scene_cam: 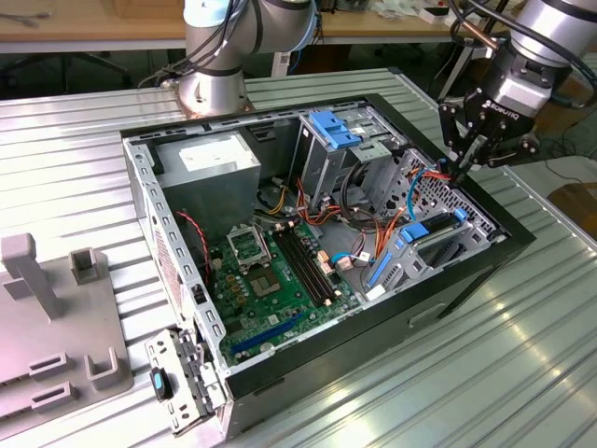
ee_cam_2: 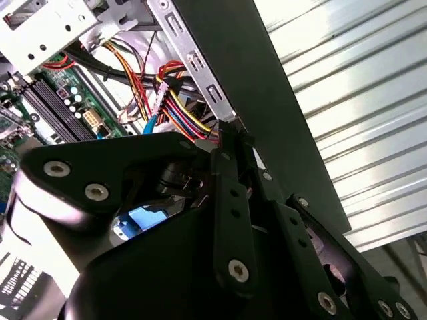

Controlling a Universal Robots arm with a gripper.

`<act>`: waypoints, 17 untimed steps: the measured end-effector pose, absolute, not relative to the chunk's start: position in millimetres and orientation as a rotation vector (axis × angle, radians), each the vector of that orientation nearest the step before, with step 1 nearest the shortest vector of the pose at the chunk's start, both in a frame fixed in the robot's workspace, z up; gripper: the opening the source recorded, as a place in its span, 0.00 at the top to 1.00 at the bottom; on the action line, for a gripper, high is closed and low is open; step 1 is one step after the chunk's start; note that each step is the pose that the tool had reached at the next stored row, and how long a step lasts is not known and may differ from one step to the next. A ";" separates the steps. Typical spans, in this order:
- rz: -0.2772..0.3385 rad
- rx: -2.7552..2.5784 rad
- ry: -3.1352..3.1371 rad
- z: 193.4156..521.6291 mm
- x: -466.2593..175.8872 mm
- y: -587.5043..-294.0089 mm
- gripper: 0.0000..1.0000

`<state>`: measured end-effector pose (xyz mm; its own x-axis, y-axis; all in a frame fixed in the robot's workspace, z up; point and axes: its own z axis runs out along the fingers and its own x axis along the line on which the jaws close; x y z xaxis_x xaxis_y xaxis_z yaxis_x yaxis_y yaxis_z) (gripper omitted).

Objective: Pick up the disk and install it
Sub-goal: 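Insert the first disk wire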

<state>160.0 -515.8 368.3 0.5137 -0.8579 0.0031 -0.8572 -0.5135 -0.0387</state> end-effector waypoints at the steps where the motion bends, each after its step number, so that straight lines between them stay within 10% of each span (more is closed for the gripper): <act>1: -0.030 -2.698 1.542 368.2 160.0 -515.8 0.82; 17: 0.021 -2.646 1.598 367.7 162.1 -529.7 0.83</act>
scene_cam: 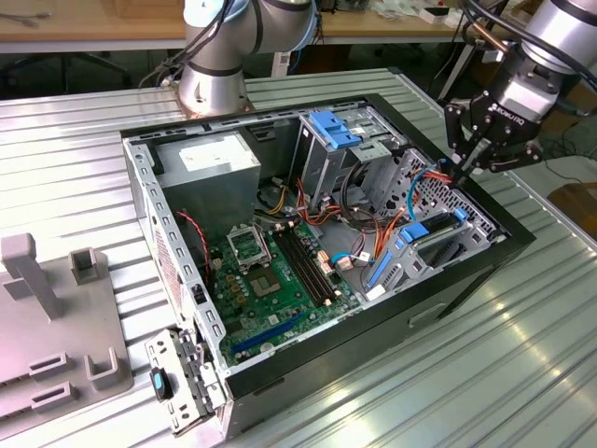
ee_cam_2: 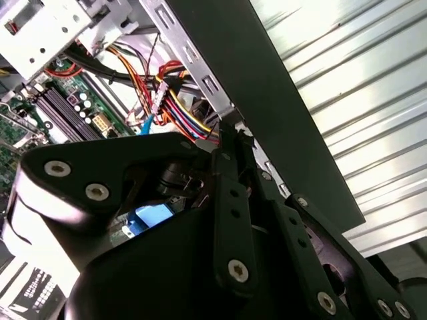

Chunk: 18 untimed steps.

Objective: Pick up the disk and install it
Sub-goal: 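Insert the first disk wire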

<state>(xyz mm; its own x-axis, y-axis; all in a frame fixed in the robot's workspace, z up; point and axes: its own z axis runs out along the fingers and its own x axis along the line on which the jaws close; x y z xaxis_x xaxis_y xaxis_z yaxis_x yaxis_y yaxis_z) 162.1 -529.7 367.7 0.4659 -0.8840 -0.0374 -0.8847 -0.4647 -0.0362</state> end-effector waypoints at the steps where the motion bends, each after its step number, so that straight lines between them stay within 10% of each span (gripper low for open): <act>1: 0.017 -2.646 1.604 367.1 162.0 -530.0 0.83; 18: 0.001 -2.510 1.826 362.5 151.9 -529.9 0.83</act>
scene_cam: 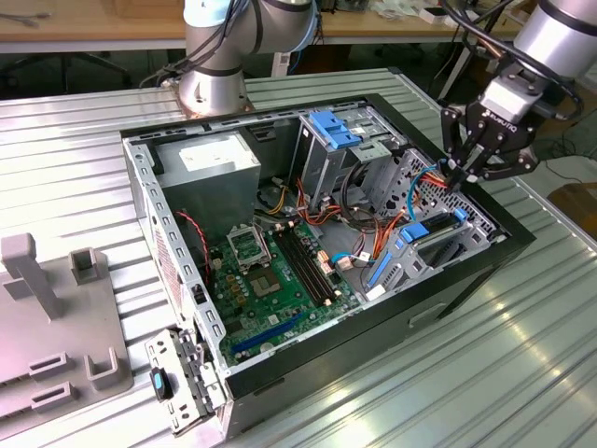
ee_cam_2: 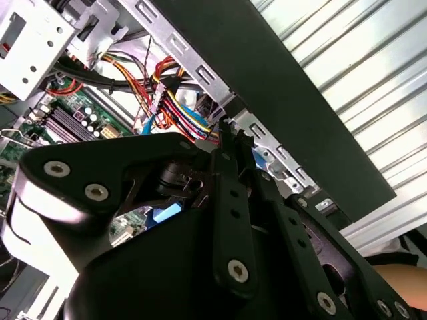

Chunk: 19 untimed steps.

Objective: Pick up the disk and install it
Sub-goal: 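Insert the first disk wire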

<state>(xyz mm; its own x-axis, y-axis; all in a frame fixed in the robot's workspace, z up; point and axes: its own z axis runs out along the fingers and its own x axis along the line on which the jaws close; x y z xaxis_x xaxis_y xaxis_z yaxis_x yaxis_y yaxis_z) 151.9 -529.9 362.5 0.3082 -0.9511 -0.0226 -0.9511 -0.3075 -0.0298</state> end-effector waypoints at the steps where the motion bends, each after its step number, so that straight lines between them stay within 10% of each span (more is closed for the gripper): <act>1: 0.001 -2.507 1.831 362.3 151.1 -529.9 0.83; 19: -0.015 -2.276 2.124 356.4 143.7 -538.3 0.83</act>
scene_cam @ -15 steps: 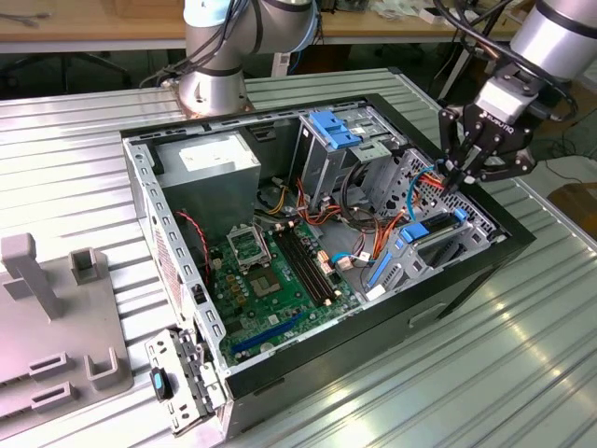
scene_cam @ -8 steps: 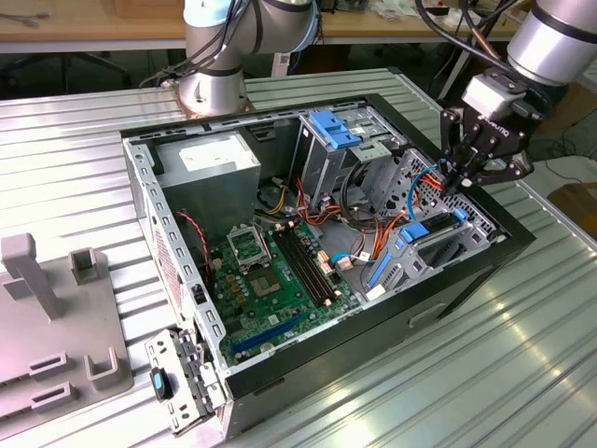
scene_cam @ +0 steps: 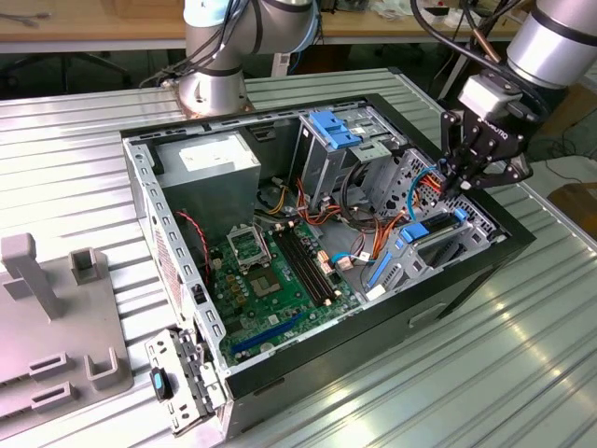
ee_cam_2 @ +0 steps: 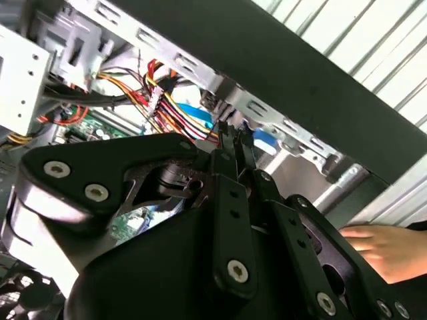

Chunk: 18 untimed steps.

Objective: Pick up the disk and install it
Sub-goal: 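Insert the first disk wire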

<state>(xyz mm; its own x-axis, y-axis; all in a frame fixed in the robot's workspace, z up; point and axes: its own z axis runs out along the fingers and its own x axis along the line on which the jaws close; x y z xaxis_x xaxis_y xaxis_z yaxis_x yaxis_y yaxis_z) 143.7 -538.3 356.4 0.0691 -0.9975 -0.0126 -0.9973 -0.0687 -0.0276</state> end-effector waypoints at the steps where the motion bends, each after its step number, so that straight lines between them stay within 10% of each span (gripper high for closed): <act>1: -0.015 -2.276 2.124 356.2 143.4 -543.6 0.83; 18: -0.016 -2.246 2.156 348.8 132.4 -552.2 0.83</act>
